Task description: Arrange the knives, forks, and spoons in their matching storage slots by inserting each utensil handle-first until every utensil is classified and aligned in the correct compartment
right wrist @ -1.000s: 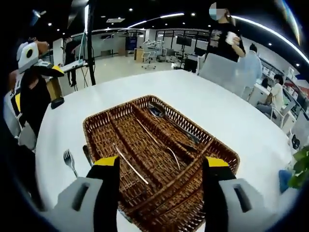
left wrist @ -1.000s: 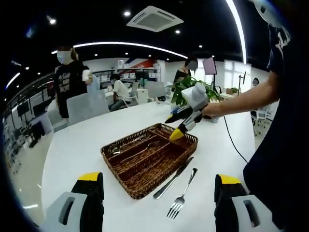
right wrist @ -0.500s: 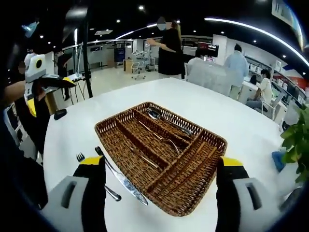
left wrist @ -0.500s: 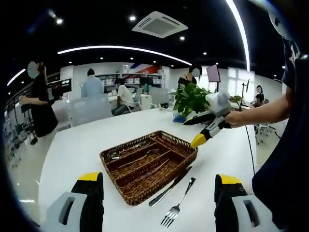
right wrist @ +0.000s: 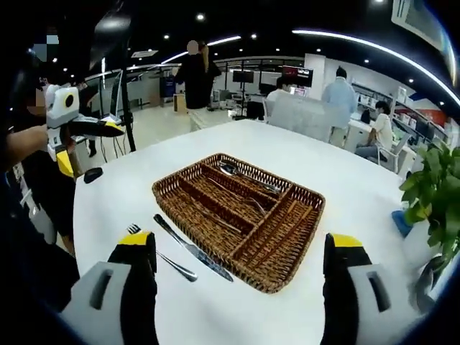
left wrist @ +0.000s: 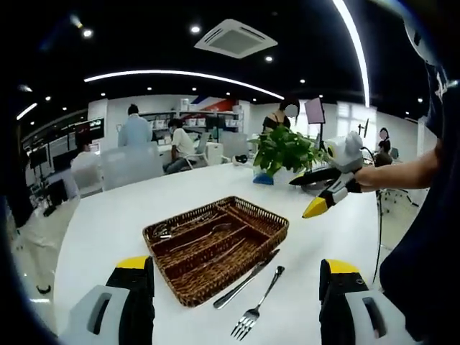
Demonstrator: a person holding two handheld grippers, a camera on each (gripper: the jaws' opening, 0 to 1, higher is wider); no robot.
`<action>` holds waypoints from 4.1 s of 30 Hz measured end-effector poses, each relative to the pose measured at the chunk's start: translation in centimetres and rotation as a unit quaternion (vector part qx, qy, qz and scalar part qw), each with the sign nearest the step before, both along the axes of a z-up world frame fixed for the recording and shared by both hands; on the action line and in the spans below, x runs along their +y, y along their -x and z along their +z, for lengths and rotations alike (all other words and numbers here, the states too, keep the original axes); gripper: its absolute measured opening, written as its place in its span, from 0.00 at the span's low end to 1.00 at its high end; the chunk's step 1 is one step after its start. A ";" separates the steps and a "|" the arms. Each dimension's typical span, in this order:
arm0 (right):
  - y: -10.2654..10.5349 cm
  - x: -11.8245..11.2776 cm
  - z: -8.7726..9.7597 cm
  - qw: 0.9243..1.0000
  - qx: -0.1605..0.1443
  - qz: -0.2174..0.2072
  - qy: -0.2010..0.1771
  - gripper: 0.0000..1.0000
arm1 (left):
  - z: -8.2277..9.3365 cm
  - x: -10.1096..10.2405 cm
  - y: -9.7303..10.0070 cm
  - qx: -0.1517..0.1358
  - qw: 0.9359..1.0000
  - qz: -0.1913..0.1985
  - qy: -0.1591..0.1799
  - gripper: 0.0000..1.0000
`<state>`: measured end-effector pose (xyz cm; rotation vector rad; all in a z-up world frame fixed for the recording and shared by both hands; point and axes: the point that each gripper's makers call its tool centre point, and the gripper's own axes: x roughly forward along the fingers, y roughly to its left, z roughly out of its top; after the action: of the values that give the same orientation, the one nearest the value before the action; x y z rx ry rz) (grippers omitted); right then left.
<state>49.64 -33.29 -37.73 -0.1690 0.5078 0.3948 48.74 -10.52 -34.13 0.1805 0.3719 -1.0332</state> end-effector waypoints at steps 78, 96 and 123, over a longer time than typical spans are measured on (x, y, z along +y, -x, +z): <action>7.8 -1.1 -2.9 0.999 0.034 -0.029 0.009 0.91 | -18.7 -1.3 1.5 0.022 0.936 -0.151 -0.317 0.21; 8.0 -1.3 -2.8 0.999 0.032 -0.033 0.018 0.86 | -18.0 -1.4 2.3 0.105 0.942 -0.177 -0.266 0.27; 8.5 -1.5 -3.7 0.997 0.048 -0.044 0.038 0.80 | -18.8 -2.2 3.7 0.182 0.907 -0.253 -0.284 0.18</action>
<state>41.13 -34.83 -41.38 -0.2014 0.6237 0.2976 45.05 -12.70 -52.97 0.6399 1.0061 -1.4556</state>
